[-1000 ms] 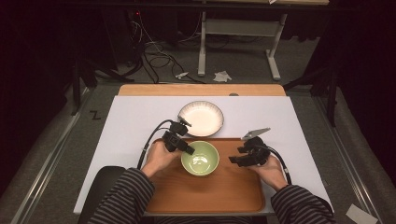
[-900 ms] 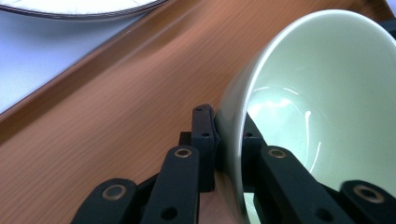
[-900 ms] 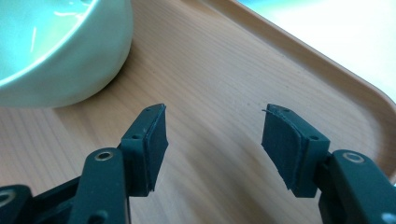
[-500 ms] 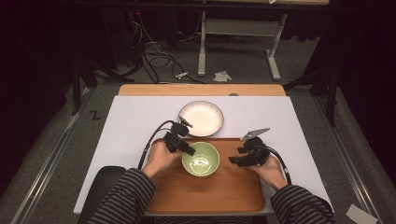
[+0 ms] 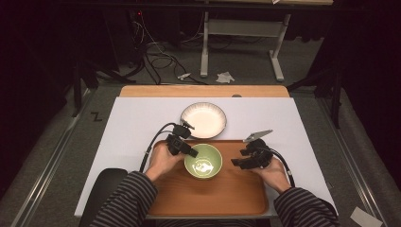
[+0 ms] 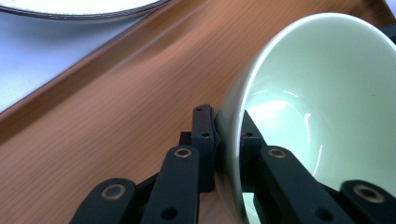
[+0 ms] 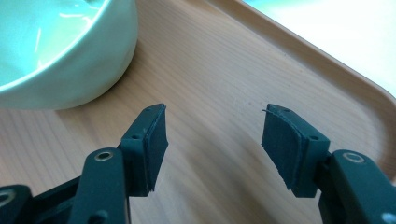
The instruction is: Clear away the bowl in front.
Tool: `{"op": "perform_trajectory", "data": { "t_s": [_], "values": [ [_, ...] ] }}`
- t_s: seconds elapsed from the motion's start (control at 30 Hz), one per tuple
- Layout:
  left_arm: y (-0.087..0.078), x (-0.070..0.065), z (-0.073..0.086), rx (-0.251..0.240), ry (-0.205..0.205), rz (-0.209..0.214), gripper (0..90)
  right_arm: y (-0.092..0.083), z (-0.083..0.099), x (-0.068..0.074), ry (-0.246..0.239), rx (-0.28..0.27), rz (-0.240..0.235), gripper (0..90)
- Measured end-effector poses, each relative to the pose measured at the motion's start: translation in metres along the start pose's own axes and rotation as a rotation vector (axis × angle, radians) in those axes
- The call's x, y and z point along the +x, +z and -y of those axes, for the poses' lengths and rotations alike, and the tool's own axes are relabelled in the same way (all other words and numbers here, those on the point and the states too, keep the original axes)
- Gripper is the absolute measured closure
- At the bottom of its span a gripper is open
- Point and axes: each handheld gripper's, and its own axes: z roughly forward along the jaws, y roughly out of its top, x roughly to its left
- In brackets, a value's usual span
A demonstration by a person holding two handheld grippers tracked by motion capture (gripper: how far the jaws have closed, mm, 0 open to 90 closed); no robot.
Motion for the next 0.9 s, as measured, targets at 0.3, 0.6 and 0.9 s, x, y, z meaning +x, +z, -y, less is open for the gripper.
{"op": "perform_trajectory", "data": {
  "t_s": [0.3, 0.6, 0.9],
  "values": [
    [-0.007, 0.004, -0.002, 0.05, 0.059, 0.029, 76.9, 0.001, 0.0, 0.001, 0.004, 0.007, -0.003, 41.5],
    [-0.016, -0.006, -0.004, -0.078, -0.001, 0.078, 56.3, 0.001, 0.0, 0.0, 0.001, 0.005, 0.001, 41.5],
    [-0.029, -0.012, -0.006, -0.142, -0.029, 0.089, 53.4, 0.0, 0.0, 0.001, 0.018, 0.003, -0.002, 41.5]
  ]
}}
